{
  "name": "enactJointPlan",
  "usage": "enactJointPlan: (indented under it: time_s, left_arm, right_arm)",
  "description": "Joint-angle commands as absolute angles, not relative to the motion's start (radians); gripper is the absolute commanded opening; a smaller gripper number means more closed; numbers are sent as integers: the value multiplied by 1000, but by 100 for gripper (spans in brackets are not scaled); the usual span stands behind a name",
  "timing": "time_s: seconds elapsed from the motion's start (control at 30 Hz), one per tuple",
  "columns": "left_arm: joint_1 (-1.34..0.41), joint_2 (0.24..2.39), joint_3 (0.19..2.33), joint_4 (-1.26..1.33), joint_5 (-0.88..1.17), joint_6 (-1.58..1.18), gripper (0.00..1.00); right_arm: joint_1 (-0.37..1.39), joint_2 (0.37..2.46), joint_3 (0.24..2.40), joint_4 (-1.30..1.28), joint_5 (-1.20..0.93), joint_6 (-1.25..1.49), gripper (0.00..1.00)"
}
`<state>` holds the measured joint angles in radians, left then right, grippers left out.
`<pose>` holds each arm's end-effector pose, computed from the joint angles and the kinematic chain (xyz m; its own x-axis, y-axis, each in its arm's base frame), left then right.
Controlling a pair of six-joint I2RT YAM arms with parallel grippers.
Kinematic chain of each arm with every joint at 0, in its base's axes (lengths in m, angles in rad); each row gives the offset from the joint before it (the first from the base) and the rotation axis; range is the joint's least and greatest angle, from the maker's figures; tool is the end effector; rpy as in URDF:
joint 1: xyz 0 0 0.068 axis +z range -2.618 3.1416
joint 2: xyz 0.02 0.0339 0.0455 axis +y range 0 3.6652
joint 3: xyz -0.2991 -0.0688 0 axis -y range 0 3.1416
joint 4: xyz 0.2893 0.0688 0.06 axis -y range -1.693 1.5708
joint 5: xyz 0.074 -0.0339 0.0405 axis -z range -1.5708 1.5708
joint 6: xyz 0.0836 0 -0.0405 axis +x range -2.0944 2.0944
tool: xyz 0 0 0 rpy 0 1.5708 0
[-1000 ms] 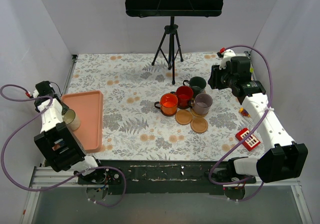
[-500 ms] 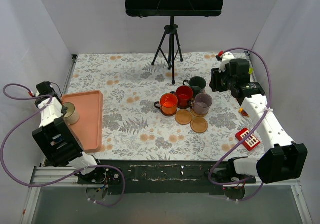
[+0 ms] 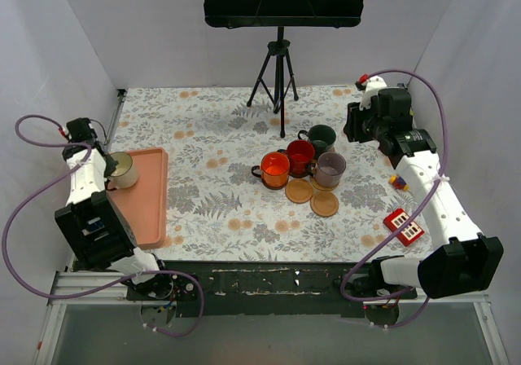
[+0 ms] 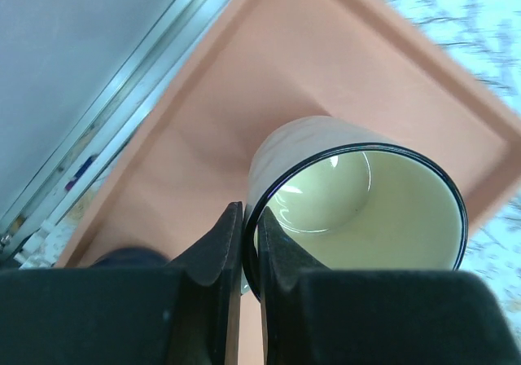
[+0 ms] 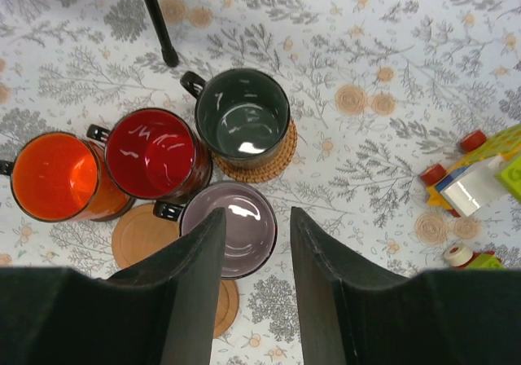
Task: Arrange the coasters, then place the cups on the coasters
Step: Pick up the cup from the tray, then place the cup on the coaster.
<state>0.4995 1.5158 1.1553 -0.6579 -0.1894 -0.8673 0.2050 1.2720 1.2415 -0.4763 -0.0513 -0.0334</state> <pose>0.3237 0.1946 0.2334 -0.0585 -0.8851 -0.4617 -0.9303 0.2161 -0.2965 0.3522 0.0776 0.3741 -0.4667 -0.1311 -0.8746 -0.2629 0.9648 -0.0043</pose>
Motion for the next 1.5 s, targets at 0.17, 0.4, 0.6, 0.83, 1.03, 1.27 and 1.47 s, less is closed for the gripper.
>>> enactJointPlan:
  time_s: [0.17, 0.4, 0.6, 0.83, 1.03, 1.27, 1.47]
  left_arm:
    - [292, 1391, 1281, -594, -137, -945, 0]
    - [120, 1306, 1290, -715, -3, -916, 0]
    - [-92, 1214, 1210, -837, 69, -838, 0]
    - [-287, 1154, 1167, -923, 143, -837, 0]
    - [-546, 1196, 1158, -907, 16, -975, 0]
    - [-756, 1357, 1268, -815, -127, -1107, 0]
    - [-859, 1518, 1383, -712, -138, -1164, 0]
  right_arm:
    - [210, 1324, 1425, -522, -119, -26, 45]
    - [222, 1356, 1489, -532, -273, 49, 43]
    - [342, 1399, 1554, -603, -241, 40, 42]
    - [553, 1434, 1575, -644, -230, 46, 47]
    - [705, 1425, 1520, -614, -233, 116, 49]
    - [781, 1419, 1497, -650, -163, 135, 51]
    - [802, 1391, 1431, -689, -23, 120, 51]
